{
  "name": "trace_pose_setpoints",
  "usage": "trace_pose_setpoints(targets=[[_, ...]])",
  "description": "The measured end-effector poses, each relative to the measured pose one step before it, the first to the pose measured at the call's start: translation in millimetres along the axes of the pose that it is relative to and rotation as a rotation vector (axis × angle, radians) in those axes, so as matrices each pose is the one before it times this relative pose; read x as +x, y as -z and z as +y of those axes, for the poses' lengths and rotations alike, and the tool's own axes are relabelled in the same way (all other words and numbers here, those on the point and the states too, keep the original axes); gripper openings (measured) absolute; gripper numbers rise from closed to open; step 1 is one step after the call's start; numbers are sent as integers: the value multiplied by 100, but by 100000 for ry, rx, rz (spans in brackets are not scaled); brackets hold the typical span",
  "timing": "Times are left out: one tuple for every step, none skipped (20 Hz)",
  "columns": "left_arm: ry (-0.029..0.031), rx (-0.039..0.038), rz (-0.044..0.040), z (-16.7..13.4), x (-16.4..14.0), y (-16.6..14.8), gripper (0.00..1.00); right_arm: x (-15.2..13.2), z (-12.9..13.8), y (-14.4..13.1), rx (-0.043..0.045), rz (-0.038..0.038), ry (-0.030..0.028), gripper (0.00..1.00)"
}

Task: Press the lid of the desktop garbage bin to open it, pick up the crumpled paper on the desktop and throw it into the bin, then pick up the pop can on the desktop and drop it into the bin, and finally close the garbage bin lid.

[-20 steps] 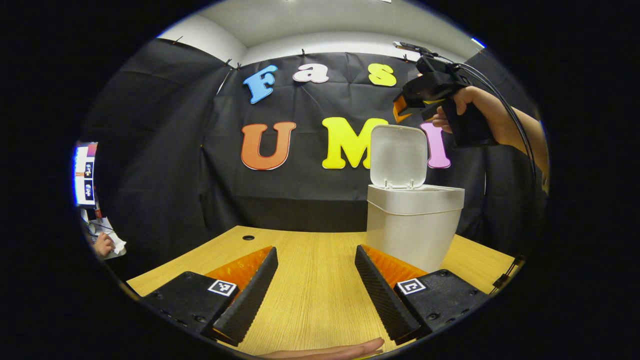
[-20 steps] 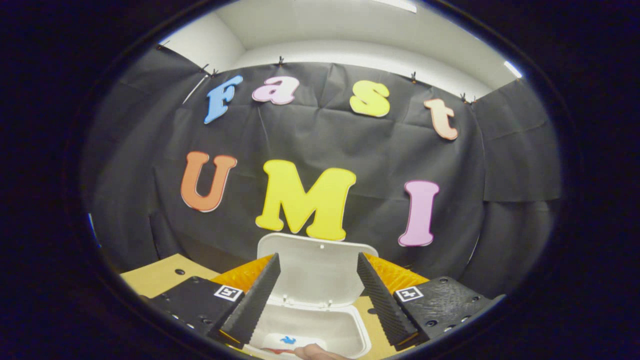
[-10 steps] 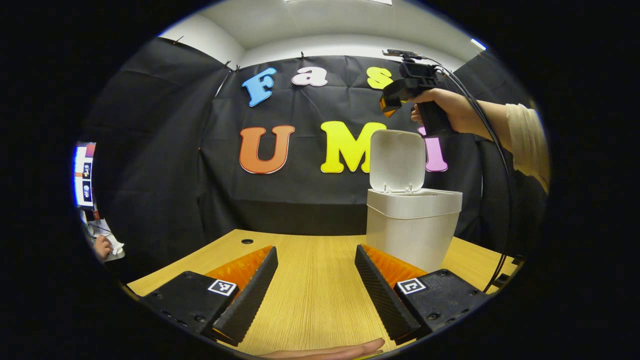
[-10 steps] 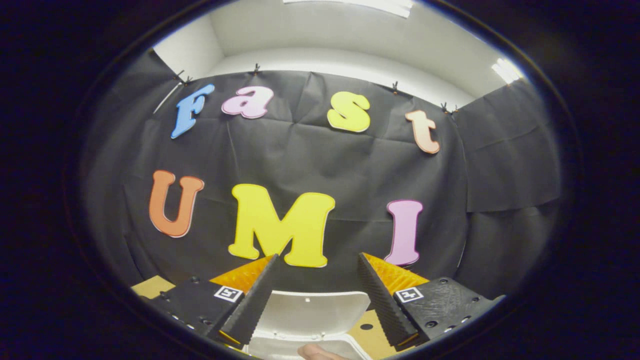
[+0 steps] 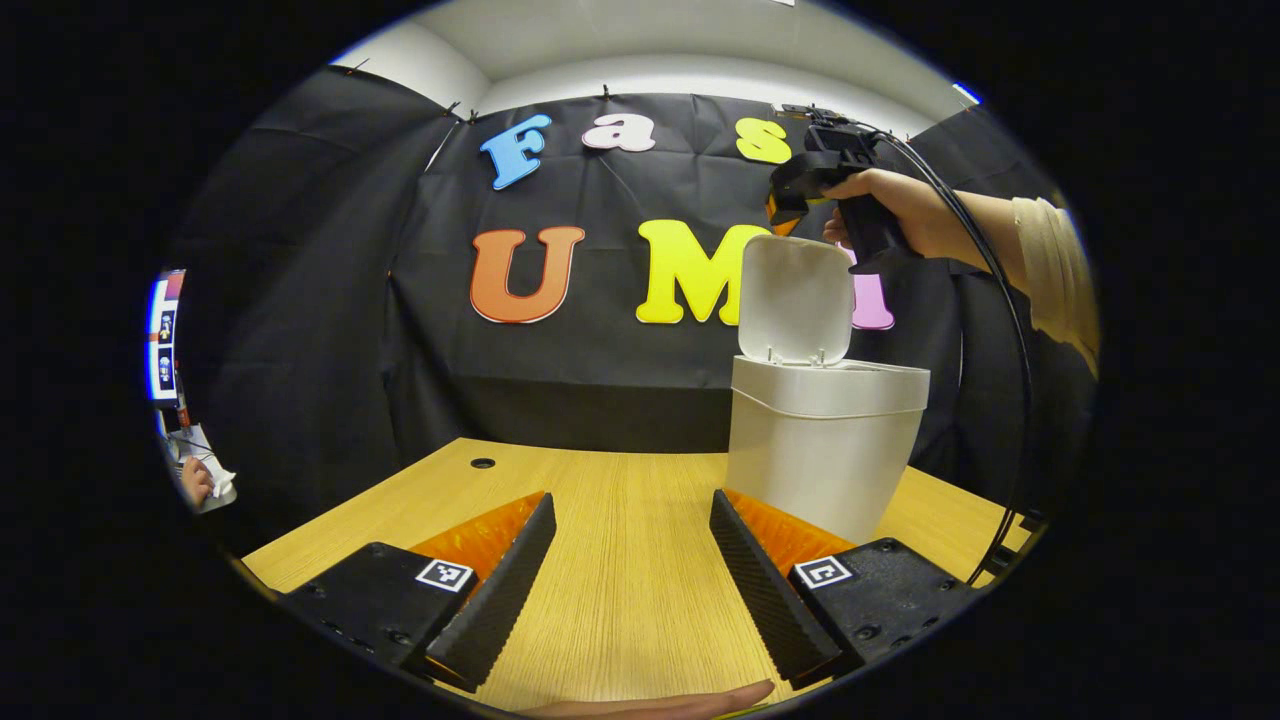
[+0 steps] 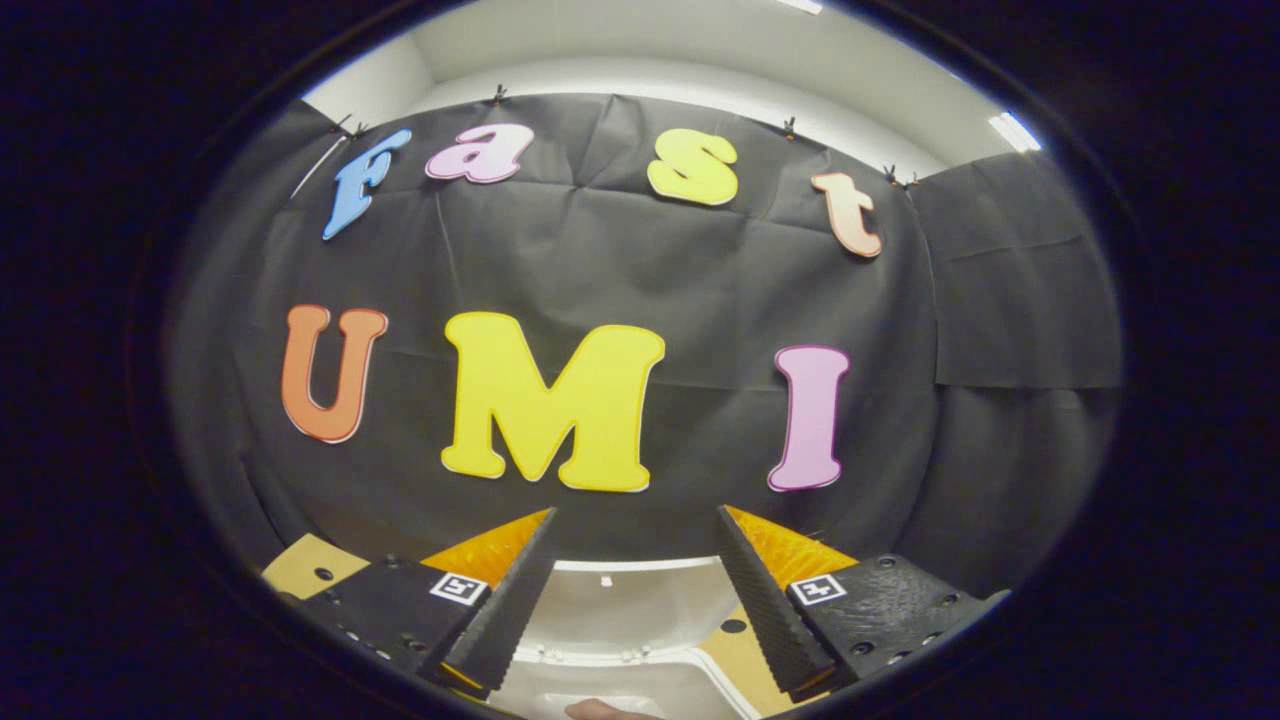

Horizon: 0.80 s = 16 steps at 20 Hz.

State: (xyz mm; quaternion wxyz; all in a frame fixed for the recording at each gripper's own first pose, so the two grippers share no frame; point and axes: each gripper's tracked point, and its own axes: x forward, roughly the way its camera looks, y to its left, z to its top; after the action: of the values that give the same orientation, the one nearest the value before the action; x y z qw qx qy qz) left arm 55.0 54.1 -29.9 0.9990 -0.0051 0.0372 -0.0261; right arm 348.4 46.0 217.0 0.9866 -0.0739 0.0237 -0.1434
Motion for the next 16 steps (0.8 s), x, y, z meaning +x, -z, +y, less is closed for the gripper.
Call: trace_pose_setpoints(targets=[[838,183,-328,-237,-114,-12,100,-511,-39,-7,-1950,327,-180,95],[222,449,-435,-117,-57,-101,100,-324,-151,31,-977,-42,302,96],[-201,371,-125,124,-72,21,100,-616,-89,322,-441,1416,-21,96],[-155,263,224,11,10,42,100,-818,-30,491,-20,1552,-275,96],[-153,189,477,-218,42,178,100,-863,220,304,-1811,526,-1901,96],[-49,497,1281,-175,39,316,100,-794,-53,381,-1765,401,-1214,95],[99,757,423,-228,74,172,100,-868,-96,457,-1059,191,-1017,94],[239,609,211,-245,170,34,100,-605,-32,605,-580,910,-1008,92],[228,176,1040,-349,109,323,100,-527,140,936,-59,2076,-1509,92],[332,-73,1123,-259,18,440,100,-493,339,1208,199,3334,-2004,92],[567,55,784,-330,81,216,100,-211,191,1425,527,4092,-1517,92],[170,282,-32,-158,24,3,100,-118,139,1471,-1006,4295,-1431,92],[-174,553,-377,-153,-93,-227,100,171,15,1288,-426,2878,-466,92],[-253,763,-537,-94,-8,-26,100,176,11,1312,131,2774,-427,98],[-174,677,-460,-96,22,-30,100,-19,320,1384,-106,3673,-1763,95],[-256,484,-32,-163,14,56,100,239,555,1441,281,3657,-2602,95]])
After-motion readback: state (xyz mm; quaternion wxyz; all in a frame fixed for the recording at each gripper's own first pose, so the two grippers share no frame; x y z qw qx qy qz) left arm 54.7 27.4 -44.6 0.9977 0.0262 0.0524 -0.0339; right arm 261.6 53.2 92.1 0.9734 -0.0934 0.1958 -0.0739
